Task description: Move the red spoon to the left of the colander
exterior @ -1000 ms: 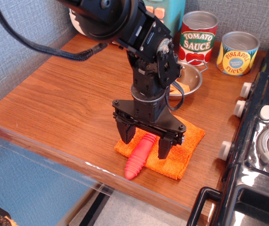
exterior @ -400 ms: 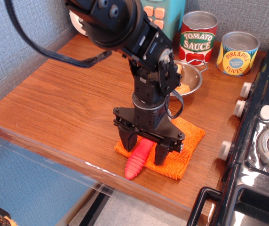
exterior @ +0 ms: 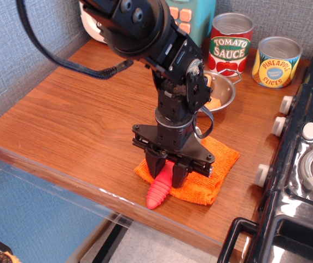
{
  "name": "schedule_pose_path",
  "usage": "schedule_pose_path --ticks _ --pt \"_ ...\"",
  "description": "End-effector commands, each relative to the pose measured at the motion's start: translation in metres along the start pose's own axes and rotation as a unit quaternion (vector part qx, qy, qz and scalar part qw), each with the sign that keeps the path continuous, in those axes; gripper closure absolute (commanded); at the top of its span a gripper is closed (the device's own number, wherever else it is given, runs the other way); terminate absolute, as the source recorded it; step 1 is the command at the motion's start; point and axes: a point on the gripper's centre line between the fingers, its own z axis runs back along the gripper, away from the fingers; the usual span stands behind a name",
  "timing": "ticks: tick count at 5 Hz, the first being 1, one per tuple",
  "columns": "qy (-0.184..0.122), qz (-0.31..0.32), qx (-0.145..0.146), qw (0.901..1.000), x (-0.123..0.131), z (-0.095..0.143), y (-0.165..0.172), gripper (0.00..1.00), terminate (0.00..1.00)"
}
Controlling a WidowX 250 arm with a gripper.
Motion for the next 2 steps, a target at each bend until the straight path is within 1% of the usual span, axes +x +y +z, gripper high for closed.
schedule_pose_path --ticks 1,2 --pt "-0.031 0.003 -0.014 0.9994 0.009 0.021 0.001 1.00 0.00" --pt "-0.065 0.012 -0.031 0.9973 0.013 0.053 0.006 1.00 0.00"
